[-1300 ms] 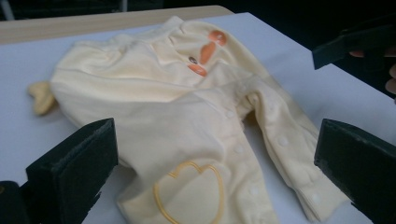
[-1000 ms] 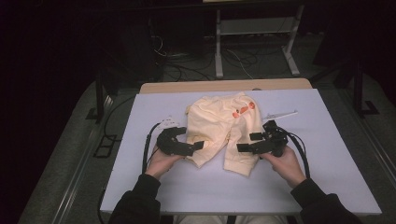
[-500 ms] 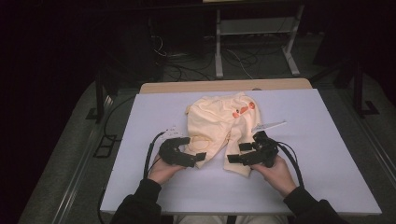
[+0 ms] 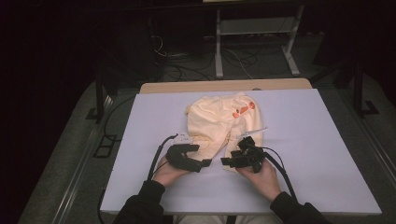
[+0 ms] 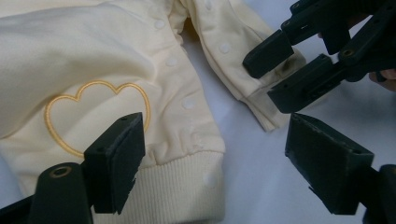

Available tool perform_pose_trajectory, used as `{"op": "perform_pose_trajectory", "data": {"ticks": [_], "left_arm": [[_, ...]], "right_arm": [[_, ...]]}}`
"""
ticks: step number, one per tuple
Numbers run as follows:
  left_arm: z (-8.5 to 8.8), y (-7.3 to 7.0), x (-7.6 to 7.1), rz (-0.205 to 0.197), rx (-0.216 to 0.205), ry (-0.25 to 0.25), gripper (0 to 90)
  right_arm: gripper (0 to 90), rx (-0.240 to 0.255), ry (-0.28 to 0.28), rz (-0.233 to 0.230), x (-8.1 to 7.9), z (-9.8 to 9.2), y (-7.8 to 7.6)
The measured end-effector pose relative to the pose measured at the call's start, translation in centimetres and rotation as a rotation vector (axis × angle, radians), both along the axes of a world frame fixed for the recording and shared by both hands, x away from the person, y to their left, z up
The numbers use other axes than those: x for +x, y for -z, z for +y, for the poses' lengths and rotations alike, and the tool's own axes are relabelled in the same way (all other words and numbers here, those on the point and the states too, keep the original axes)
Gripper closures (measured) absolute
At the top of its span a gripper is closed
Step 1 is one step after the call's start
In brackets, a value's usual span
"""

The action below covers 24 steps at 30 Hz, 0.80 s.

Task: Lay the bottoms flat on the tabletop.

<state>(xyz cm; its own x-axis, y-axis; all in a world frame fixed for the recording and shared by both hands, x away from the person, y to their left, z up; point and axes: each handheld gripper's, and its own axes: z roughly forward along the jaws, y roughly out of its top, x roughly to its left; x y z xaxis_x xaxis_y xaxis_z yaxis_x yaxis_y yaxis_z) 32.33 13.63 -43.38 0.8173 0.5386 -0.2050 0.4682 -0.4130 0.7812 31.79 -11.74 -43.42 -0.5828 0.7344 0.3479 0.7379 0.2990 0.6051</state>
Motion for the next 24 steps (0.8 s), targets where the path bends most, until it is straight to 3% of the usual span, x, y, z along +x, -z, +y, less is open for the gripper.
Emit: {"op": "perform_pose_trajectory", "data": {"ticks": [4, 7, 14, 18, 24], "left_arm": [[-0.2, 0.3, 0.2, -0.013, 0.04, -0.005, 25.6], [-0.3, 0.5, 0.3, -0.017, 0.047, -0.018, 29.9], [-1.2, 1.0, 0.4, -0.038, 0.122, -0.023, 44.2], [-1.4, 1.1, 0.5, -0.043, 0.135, -0.015, 48.6], [-2.2, 1.1, 0.6, -0.059, 0.195, 0.005, 52.8]], "right_arm": [[45.6, -0.025, 0.047, -0.015, -0.1, 0.3, 0.6], [47.8, -0.041, 0.066, -0.035, -0.2, 0.5, 0.7], [66.8, -0.225, 0.059, -0.189, -1.3, 1.9, 0.9], [70.4, -0.164, 0.065, -0.122, -0.6, 1.0, 0.7], [71.9, -0.018, 0.002, 0.038, 1.2, -1.7, 0.5]]}}
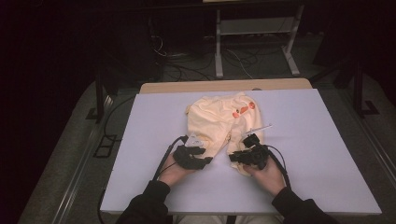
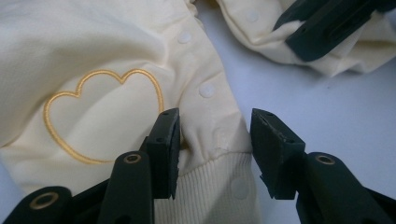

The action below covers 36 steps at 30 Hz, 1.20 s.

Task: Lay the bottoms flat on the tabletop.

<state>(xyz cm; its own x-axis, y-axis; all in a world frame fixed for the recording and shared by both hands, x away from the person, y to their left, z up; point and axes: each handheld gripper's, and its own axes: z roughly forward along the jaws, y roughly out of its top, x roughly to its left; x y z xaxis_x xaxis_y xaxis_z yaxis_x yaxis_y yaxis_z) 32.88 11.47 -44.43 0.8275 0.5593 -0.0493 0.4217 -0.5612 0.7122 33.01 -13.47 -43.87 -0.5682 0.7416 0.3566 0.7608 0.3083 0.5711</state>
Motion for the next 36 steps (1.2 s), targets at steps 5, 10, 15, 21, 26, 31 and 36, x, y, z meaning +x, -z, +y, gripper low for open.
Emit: {"op": "perform_pose_trajectory", "data": {"ticks": [5, 10, 15, 21, 26, 31, 36], "left_arm": [[-0.5, -0.1, 0.0, 0.0, 0.039, 0.006, 51.8], [-0.9, 0.0, 0.0, -0.004, 0.063, -0.001, 52.3], [-1.3, 0.0, -0.2, -0.045, 0.105, 0.007, 59.9], [-1.8, -0.2, -0.3, -0.064, 0.141, 0.028, 68.9], [-1.8, -0.7, -0.2, -0.044, 0.141, 0.022, 72.5], [-1.4, -1.4, -0.3, 0.006, 0.089, 0.003, 73.1], [-1.7, -1.8, -0.8, 0.046, 0.077, 0.006, 73.2]], "right_arm": [[72.2, 0.025, -0.068, 0.069, 0.8, -2.5, -0.6], [72.2, 0.061, -0.097, 0.085, 0.7, -5.3, -1.3], [72.1, 0.133, -0.101, 0.103, 0.5, -7.4, -1.3], [72.1, 0.158, -0.11, 0.111, 0.1, -8.1, -1.0], [72.1, 0.161, -0.113, 0.11, 0.0, -8.1, -0.9], [72.0, 0.176, -0.118, 0.112, 0.0, -8.3, -1.0], [72.0, 0.188, -0.125, 0.114, 0.0, -8.5, -1.2]]}}
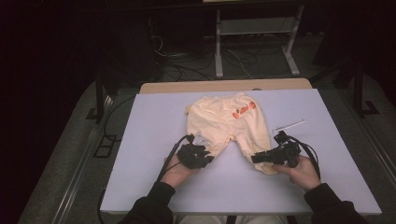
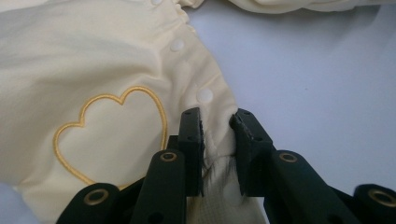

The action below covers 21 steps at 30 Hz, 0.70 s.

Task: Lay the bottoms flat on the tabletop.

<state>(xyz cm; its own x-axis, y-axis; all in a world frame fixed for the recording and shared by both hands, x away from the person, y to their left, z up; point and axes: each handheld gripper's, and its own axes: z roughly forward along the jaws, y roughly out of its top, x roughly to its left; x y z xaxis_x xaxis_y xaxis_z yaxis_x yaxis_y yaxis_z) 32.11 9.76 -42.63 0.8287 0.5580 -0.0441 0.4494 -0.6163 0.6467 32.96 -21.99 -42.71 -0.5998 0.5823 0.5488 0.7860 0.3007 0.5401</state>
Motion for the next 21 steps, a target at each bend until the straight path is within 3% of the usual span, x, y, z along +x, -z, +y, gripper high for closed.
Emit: {"op": "perform_pose_trajectory", "data": {"ticks": [5, 11, 19, 21], "left_arm": [[-0.4, -0.4, -0.7, 0.046, -0.018, -0.009, 73.2], [-0.7, -0.3, -1.2, 0.095, -0.075, -0.023, 72.6], [-1.4, -0.1, -1.5, 0.148, -0.098, -0.03, 71.1], [-1.6, 0.1, -1.5, 0.177, -0.111, -0.034, 70.3]], "right_arm": [[72.0, -0.01, -0.03, 0.005, -0.4, 0.1, -0.1], [71.9, -0.039, -0.057, 0.019, -1.0, 0.4, 0.4], [71.6, -0.078, -0.099, 0.016, -1.2, 1.2, 0.7], [71.6, -0.079, -0.102, 0.02, -1.2, 1.2, 0.8]]}}
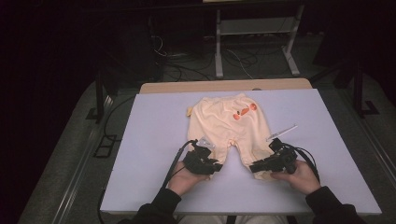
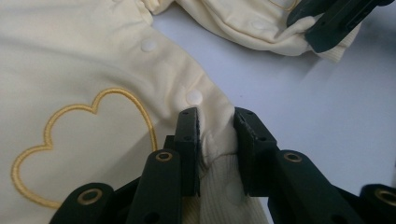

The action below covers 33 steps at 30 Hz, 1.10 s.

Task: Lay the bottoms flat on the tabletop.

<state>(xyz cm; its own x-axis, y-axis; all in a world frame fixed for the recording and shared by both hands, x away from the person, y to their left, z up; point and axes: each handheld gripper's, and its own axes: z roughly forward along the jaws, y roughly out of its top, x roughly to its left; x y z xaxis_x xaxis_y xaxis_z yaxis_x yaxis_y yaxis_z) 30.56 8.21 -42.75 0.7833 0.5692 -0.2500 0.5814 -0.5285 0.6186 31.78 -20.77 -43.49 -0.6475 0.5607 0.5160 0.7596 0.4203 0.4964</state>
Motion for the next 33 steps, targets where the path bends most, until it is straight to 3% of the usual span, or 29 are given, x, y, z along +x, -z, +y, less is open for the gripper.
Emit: {"op": "perform_pose_trajectory", "data": {"ticks": [8, 12, 15, 19, 23, 28, 30, 33], "left_arm": [[-0.2, 0.2, -0.2, 0.035, -0.02, 0.004, 67.2], [0.1, 0.3, -0.3, 0.059, -0.051, 0.017, 62.3], [0.4, 0.2, -0.3, 0.095, -0.11, 0.046, 53.5], [0.9, -0.4, -0.6, 0.06, -0.139, 0.054, 34.4], [1.4, -0.6, -0.3, 0.039, -0.175, 0.035, 19.5], [2.0, -0.8, -0.1, -0.023, -0.186, 0.022, 0.8], [2.3, -0.9, 0.0, -0.052, -0.192, 0.025, 0.0], [2.9, -1.3, -0.1, -0.104, -0.211, 0.016, 0.0]], "right_arm": [[71.4, -0.004, -0.018, 0.001, -0.2, 0.3, 0.0], [70.6, -0.007, -0.028, -0.001, -0.4, 0.5, 0.0], [66.2, -0.007, -0.039, -0.008, -0.6, 0.5, -0.2], [54.0, 0.021, -0.034, -0.034, -0.8, 0.2, -0.8], [34.3, 0.056, 0.006, -0.084, -1.0, -0.5, -1.4], [10.9, 0.062, 0.048, -0.145, -1.1, -1.0, -2.0], [1.8, 0.065, 0.066, -0.175, -1.2, -1.2, -2.1], [0.0, 0.049, 0.105, -0.211, -1.2, -1.4, -2.5]]}}
